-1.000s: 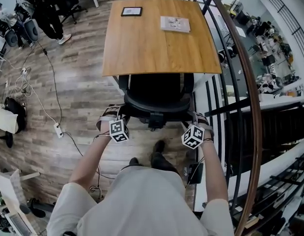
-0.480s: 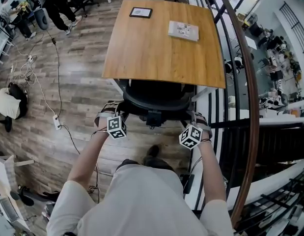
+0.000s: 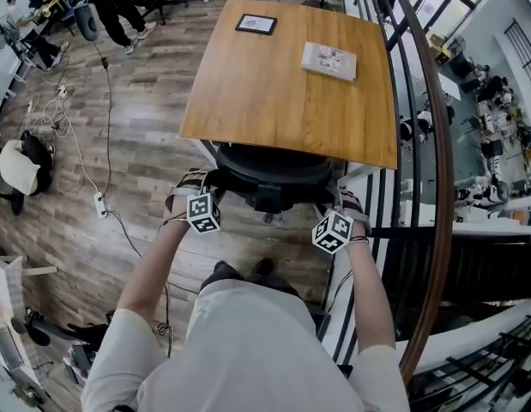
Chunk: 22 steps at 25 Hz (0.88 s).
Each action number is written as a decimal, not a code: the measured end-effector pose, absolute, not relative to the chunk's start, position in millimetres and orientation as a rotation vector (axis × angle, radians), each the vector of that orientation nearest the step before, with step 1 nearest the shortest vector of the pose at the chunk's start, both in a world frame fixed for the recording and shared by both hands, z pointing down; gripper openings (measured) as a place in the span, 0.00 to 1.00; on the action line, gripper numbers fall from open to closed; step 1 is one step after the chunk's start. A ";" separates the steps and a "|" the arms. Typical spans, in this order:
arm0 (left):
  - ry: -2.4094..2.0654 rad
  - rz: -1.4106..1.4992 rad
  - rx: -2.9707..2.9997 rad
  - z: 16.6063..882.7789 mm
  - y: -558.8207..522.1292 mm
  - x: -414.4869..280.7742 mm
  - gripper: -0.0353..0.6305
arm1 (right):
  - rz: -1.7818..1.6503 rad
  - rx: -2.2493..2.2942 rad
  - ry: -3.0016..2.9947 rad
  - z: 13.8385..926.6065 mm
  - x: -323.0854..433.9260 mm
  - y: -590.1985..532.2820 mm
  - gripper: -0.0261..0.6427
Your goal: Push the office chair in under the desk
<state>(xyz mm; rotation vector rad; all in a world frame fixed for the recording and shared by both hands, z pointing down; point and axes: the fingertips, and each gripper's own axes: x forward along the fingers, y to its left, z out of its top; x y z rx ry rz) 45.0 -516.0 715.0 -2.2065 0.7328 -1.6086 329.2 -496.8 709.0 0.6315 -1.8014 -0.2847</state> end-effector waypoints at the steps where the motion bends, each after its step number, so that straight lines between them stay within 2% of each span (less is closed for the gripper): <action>1: 0.731 -1.611 -2.210 715.3 -517.8 45.4 0.37 | -0.286 0.630 -1.800 709.3 329.1 -500.0 0.37; 22: 0.666 -1.577 -2.204 718.6 -564.3 37.1 0.36 | -0.259 0.665 -1.699 715.1 325.3 -545.5 0.37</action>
